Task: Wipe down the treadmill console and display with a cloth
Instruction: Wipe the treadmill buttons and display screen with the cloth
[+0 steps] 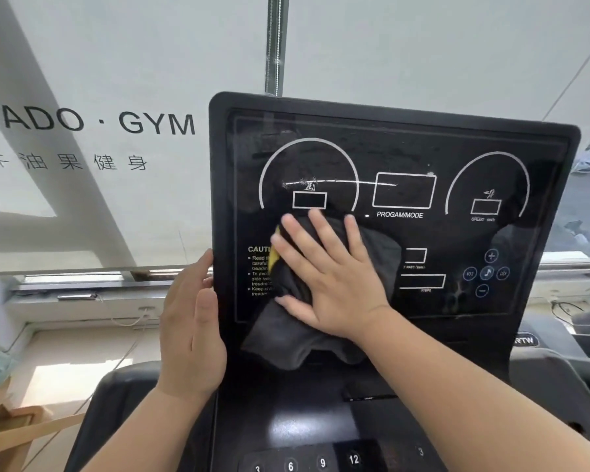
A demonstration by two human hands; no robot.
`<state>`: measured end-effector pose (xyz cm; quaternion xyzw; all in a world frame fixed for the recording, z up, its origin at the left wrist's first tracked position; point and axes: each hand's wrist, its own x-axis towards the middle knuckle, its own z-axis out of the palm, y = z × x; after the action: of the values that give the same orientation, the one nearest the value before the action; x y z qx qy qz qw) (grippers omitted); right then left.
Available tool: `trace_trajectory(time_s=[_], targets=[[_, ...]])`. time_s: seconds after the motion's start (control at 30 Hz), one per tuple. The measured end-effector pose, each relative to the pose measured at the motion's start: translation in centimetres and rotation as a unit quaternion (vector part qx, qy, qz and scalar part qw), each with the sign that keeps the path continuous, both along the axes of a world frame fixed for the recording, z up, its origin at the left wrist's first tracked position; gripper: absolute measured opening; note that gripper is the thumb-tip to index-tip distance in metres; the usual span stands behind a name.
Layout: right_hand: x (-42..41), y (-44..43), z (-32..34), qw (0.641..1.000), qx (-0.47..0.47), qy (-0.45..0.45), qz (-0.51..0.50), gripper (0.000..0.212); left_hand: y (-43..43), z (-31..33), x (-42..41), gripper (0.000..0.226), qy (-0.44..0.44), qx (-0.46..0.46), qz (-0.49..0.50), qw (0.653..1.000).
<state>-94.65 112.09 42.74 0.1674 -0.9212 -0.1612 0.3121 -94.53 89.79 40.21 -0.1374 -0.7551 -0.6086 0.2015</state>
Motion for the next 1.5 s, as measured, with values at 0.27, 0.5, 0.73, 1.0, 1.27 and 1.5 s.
trace_trajectory(time_s=[0.27,0.5,0.73,1.0,1.27,1.5], targets=[[-1.3,5.6,5.8,0.947,-0.241,0.044,-0.208,0.108,-0.4,-0.2,0.3,0.078,-0.038,-0.02,-0.021,0.999],[-2.0,-3.1,4.3,0.963,-0.215,0.003,-0.166,0.119,-0.2,0.0,0.2,0.075,-0.064,0.023,-0.021,0.998],[3.5,-4.5,-5.3,0.995,-0.064,-0.066,-0.039,0.089,-0.2,-0.9,1.1,0.082,0.014,-0.211,0.045,0.976],[8.3,5.8,-7.7,0.977,-0.119,-0.081,-0.154,0.087,0.0,-3.3,4.0,0.083,-0.007,-0.257,0.036,0.966],[9.7,-3.9,-9.1,0.945,-0.223,-0.158,-0.181,0.088,-0.5,-5.0,6.8,0.084,-0.024,-0.296,0.035,0.954],[10.9,-5.2,-9.3,0.956,-0.149,-0.242,-0.073,0.073,-0.6,-5.9,8.6,0.075,-0.015,-0.365,0.032,0.93]])
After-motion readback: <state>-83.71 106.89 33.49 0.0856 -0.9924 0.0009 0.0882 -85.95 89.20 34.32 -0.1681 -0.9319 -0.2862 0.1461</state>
